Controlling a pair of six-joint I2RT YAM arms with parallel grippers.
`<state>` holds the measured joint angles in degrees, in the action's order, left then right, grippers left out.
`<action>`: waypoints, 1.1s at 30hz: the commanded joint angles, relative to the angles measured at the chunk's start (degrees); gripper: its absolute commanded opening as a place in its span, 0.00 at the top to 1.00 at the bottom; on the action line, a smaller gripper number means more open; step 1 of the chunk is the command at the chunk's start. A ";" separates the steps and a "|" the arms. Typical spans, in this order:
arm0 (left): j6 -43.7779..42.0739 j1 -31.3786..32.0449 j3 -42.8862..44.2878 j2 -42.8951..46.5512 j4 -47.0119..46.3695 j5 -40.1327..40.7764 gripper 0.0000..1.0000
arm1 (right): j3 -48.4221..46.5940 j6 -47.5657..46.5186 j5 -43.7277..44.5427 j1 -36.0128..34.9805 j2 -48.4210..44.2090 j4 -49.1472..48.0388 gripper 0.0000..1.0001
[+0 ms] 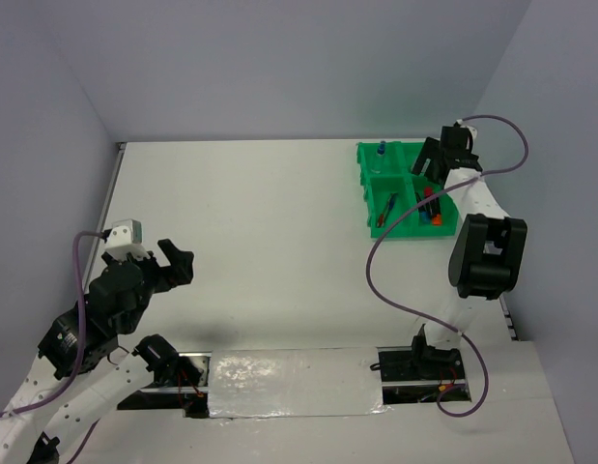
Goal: Sort the stationery into containers
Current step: Place the pen in the storage box, then reset both arms
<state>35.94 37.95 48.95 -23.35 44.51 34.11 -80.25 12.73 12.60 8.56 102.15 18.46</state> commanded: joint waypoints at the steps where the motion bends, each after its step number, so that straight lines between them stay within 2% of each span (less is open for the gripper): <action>1: -1.67 0.10 -0.17 -0.11 -3.03 -0.53 0.01 | -2.90 0.98 -0.64 -0.12 -1.60 0.26 0.00; 5: -0.88 0.10 0.18 -1.25 -2.77 1.04 0.01 | 0.08 2.82 -3.98 -1.78 -8.70 0.79 0.00; 8: 1.58 -0.51 1.85 -5.11 0.13 6.03 0.01 | 5.44 0.72 -3.29 -5.73 -19.76 1.40 0.00; 9: 2.11 -1.04 2.46 -6.51 1.27 6.93 0.01 | 6.67 0.02 -2.41 -6.88 -26.06 2.19 0.00; 10: 2.63 -1.91 3.60 -9.57 3.28 7.81 0.01 | 9.47 -0.94 -0.23 -9.93 -29.25 3.07 0.00; 12: 4.39 -4.90 4.75 -13.62 5.14 10.18 0.01 | 11.86 -0.78 1.19 -12.85 -39.33 6.75 0.00; 15: 5.89 -7.01 7.91 -17.23 6.99 13.25 0.01 | 16.61 -1.92 0.76 -18.65 -48.86 11.32 0.00; 19: 4.06 -8.07 13.53 -19.45 7.34 15.81 0.01 | 16.35 -1.04 3.39 -21.48 -61.52 24.13 0.00; 23: -0.17 -8.07 15.91 -17.09 5.24 15.64 0.01 | 14.34 -0.16 9.28 -25.68 -72.07 31.37 0.00; 26: -1.40 -8.07 16.35 -12.52 4.70 15.99 0.01 | 10.56 -0.86 7.80 -26.22 -77.78 34.62 0.00; 29: -1.76 -8.07 17.49 -9.17 7.42 15.73 0.01 | 8.18 -3.85 4.28 -26.22 -80.43 36.64 0.00; 33: -1.32 -8.07 19.25 -6.27 12.17 15.38 0.01 | 8.35 -6.84 3.83 -26.31 -81.93 39.63 0.00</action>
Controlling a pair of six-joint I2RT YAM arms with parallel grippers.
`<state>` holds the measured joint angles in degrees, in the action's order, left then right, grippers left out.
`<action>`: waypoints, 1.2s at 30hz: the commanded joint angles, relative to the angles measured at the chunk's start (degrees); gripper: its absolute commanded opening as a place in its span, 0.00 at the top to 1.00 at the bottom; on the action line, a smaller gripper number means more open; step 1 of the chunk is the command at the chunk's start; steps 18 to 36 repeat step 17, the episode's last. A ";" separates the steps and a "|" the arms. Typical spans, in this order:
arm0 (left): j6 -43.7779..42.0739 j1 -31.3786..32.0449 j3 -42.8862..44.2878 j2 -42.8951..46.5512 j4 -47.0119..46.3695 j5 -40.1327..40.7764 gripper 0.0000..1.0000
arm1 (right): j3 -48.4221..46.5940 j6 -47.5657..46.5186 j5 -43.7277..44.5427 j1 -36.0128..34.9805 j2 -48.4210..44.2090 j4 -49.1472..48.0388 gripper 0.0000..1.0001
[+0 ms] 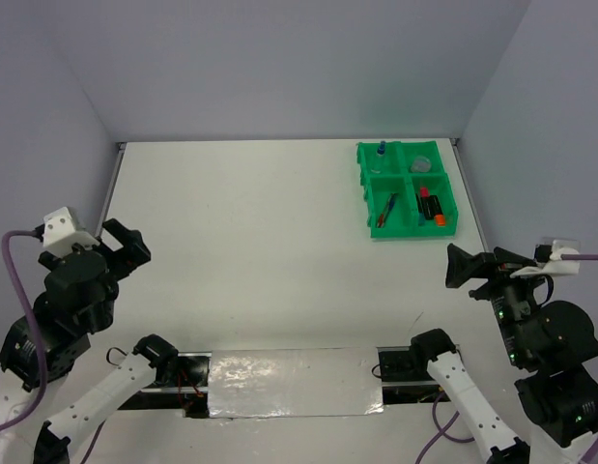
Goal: Sort the stationery into containers
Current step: Reset both arms
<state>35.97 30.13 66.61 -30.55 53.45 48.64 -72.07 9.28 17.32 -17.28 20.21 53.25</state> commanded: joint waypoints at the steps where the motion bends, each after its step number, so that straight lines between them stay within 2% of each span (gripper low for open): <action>1: -1.42 -0.25 2.20 1.36 4.54 0.75 0.01 | 0.70 -3.13 -0.02 -0.65 -0.60 4.93 0.00; 6: -2.39 -0.25 3.44 3.12 6.49 0.14 0.01 | 3.69 -1.90 -0.36 -0.74 -3.77 3.96 0.00; 36: -2.48 -0.25 2.65 3.39 6.23 -0.48 0.01 | 3.61 -1.28 -0.36 -0.83 -2.54 3.52 0.00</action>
